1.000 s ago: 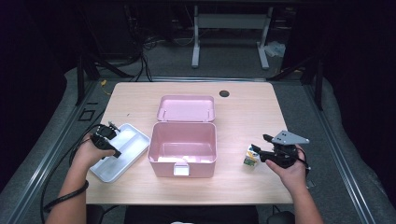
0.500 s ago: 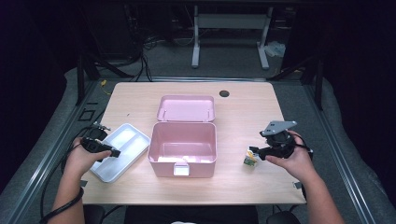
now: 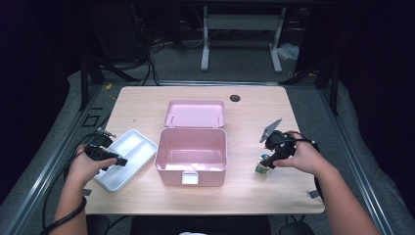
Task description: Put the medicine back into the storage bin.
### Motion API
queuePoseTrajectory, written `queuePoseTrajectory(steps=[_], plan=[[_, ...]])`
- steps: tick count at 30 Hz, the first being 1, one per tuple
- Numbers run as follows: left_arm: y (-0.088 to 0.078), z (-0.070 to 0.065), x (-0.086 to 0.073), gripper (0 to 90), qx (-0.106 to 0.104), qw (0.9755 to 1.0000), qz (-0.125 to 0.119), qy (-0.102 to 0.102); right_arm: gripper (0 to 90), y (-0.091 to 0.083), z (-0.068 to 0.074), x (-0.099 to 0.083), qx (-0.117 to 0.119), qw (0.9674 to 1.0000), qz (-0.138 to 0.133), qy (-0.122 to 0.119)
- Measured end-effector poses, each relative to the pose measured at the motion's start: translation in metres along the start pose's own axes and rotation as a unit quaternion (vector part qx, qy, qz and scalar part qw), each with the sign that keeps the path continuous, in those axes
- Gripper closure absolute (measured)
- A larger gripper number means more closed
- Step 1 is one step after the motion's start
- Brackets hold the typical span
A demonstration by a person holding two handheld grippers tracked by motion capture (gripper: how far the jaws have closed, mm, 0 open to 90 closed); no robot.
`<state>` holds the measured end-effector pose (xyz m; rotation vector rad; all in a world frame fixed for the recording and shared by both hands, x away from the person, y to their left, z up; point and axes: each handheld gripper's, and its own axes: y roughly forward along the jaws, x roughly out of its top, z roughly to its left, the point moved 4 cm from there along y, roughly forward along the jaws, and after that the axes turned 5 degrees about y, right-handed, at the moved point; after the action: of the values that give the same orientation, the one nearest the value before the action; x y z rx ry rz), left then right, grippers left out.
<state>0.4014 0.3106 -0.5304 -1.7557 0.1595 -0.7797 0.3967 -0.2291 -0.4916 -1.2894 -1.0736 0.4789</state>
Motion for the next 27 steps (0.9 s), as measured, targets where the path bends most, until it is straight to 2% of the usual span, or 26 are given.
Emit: queuePoseTrajectory(steps=[2,5,11,15,18,19,27], plan=[[-0.001,0.000,0.000,46.7,-0.001,1.0000,0.000,0.001,30.4,0.003,-0.002,0.000,0.000,0.9999,0.009,-0.008],[0.000,-0.001,0.001,46.7,-0.002,1.0000,0.000,0.002,30.9,0.005,-0.004,0.000,-0.005,0.9999,0.015,-0.007],[-0.001,-0.001,0.000,46.7,-0.002,1.0000,0.003,0.003,35.7,0.016,-0.011,-0.002,0.013,0.9986,0.051,0.004],[-0.003,-0.001,0.001,46.7,-0.001,1.0000,0.002,0.005,36.1,0.018,-0.012,-0.001,0.025,0.9978,0.059,0.013],[-0.003,-0.002,0.001,46.7,0.000,1.0000,0.000,0.005,36.2,0.021,-0.011,0.000,0.038,0.9965,0.073,0.016],[-0.003,-0.002,0.001,46.7,0.000,1.0000,0.001,0.004,37.4,0.022,-0.012,0.000,0.034,0.9958,0.084,0.011],[-0.003,-0.001,0.000,46.7,-0.001,1.0000,0.004,0.003,43.6,0.027,-0.013,0.002,0.040,0.9942,0.098,0.015]])
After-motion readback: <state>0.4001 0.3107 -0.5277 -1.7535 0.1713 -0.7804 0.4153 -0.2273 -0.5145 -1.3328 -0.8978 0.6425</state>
